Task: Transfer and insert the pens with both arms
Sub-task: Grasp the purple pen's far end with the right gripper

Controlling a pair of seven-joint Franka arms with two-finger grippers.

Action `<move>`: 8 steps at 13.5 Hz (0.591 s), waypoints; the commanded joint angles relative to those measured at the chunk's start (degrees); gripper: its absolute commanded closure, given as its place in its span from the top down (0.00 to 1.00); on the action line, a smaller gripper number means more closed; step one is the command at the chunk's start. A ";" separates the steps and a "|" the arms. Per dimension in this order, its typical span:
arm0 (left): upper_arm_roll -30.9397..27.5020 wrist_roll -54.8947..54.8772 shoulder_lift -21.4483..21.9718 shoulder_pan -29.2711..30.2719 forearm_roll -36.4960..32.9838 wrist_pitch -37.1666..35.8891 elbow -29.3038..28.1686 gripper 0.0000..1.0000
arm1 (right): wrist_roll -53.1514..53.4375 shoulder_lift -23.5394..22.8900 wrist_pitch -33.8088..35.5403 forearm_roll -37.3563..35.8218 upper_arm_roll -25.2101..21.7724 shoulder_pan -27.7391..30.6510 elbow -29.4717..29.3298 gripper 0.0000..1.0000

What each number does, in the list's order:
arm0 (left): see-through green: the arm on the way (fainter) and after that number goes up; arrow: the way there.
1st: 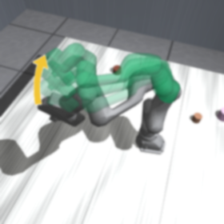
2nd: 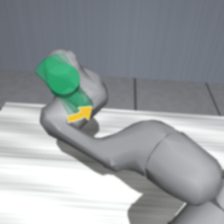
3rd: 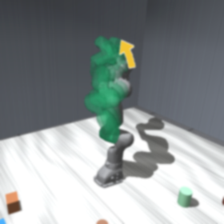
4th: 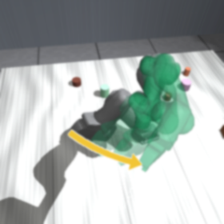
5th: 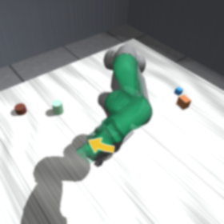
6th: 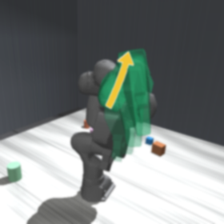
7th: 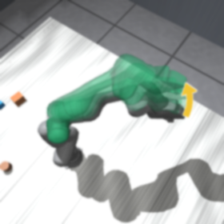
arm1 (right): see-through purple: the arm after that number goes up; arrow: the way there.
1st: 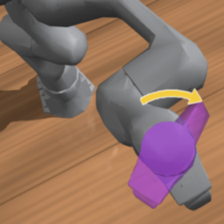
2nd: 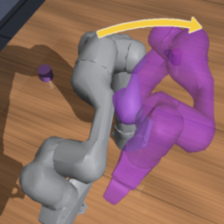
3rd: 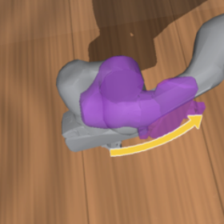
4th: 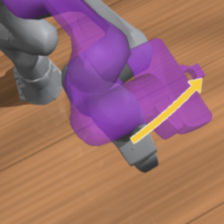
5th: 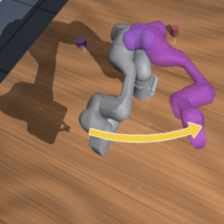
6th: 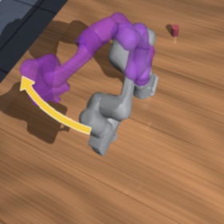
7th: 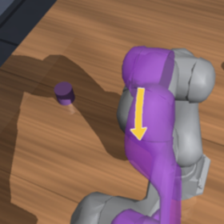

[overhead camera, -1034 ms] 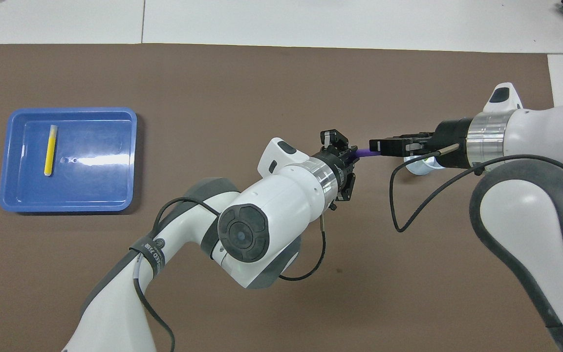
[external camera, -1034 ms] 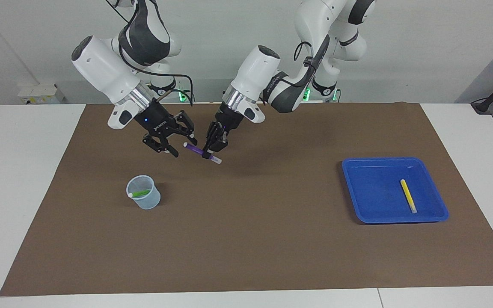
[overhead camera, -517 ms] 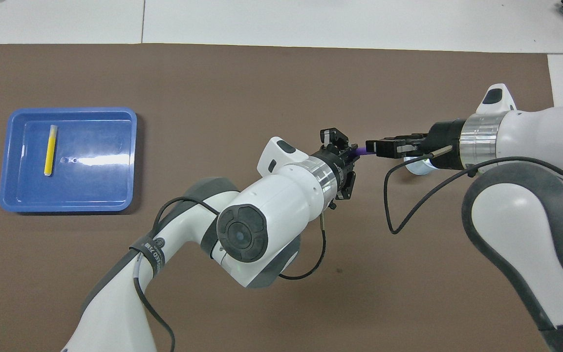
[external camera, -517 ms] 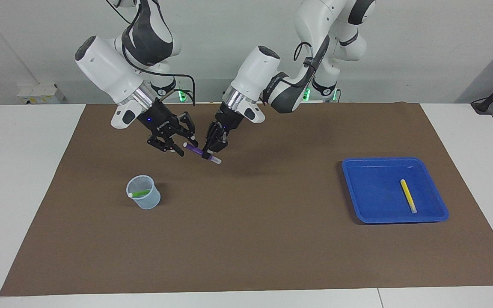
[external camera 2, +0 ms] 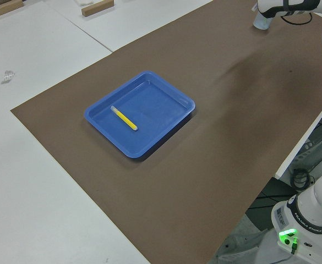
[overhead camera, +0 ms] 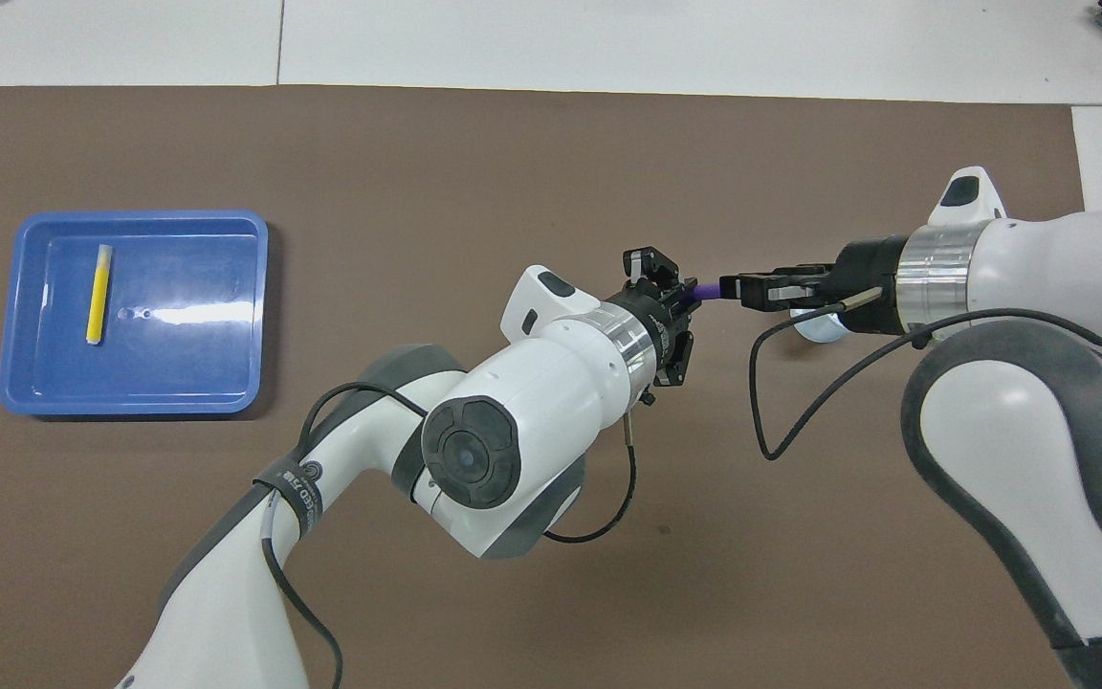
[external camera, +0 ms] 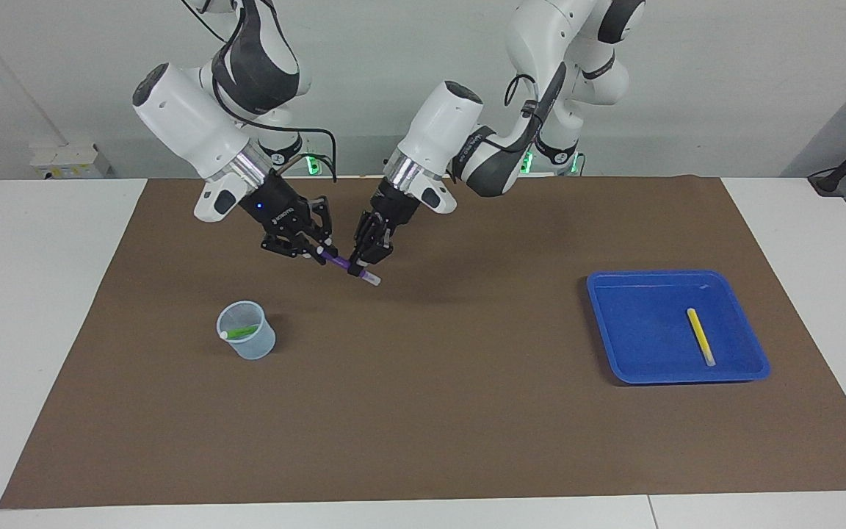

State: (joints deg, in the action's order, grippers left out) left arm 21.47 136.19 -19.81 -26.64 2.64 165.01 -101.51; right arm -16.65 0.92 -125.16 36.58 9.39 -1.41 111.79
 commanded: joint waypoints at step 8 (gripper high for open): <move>-0.81 -0.31 -0.14 -0.34 -0.09 0.76 0.96 0.41 | 0.04 -0.66 -1.23 -0.19 0.01 0.53 -0.43 0.00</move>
State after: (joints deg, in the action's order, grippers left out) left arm 21.41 136.09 -19.91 -26.64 2.63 165.27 -101.37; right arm -16.65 0.90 -125.27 36.68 9.39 -1.38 111.65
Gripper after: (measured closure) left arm 0.767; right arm 0.793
